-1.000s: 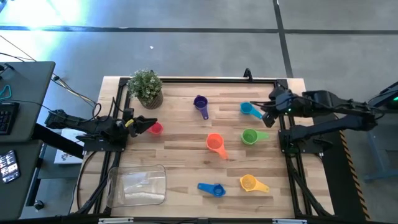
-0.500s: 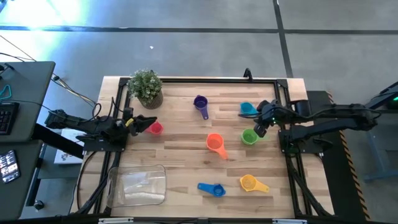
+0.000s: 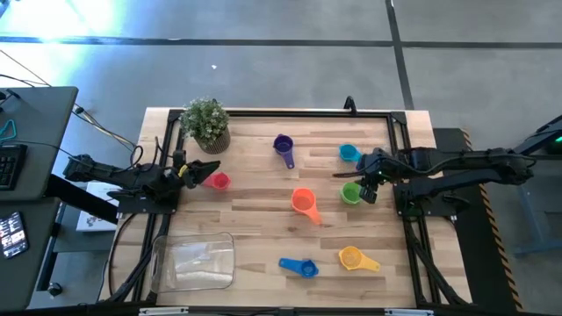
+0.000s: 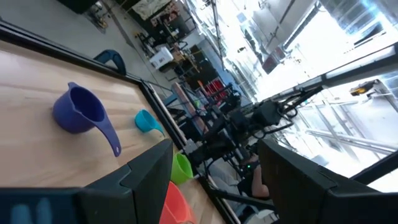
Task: Nest measuring cups in basket
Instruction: Stack the green measuring cup on top of the orange measuring cup
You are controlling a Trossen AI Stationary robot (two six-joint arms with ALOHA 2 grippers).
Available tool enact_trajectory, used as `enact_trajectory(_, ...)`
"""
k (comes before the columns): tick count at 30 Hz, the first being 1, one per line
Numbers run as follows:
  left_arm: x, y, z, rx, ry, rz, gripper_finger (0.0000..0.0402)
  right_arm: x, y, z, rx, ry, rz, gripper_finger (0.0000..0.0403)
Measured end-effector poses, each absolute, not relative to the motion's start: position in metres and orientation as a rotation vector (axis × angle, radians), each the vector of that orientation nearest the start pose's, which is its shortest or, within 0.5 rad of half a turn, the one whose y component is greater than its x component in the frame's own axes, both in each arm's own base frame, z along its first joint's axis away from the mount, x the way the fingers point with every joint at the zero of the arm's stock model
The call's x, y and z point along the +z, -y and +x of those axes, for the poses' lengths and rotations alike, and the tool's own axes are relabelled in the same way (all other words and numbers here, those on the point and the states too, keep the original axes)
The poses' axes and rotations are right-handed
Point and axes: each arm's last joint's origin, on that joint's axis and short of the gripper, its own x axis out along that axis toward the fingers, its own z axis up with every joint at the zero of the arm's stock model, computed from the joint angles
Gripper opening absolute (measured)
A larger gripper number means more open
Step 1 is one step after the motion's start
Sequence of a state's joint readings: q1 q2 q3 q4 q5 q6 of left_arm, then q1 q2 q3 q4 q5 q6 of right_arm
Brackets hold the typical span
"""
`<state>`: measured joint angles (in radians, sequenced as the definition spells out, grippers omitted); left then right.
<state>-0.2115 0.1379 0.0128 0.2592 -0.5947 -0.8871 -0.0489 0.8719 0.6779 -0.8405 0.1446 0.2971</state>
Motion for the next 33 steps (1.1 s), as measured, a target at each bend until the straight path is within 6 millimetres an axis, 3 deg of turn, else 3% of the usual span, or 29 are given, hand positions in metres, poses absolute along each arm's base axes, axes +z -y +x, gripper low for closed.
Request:
enact_trajectory(11, 0.181, 0.005, 0.101, 0.325, 0.296, -0.926, 0.0227, 0.217, 0.020, 0.156, -0.355, -1.011, 0.253, 0.0136)
enact_trajectory(18, 0.181, 0.004, 0.101, 0.330, 0.297, -0.926, 0.0227, 0.210, 0.021, 0.175, -0.295, -1.063, 0.241, 0.0136)
enact_trajectory(26, 0.181, 0.004, 0.101, 0.334, 0.290, -0.894, 0.0227, 0.215, 0.024, 0.202, -0.183, -1.141, 0.062, 0.0136)
enact_trajectory(33, 0.180, 0.004, 0.101, 0.335, 0.287, -0.891, 0.0227, 0.206, 0.023, 0.203, -0.035, -1.293, -0.115, 0.0136)
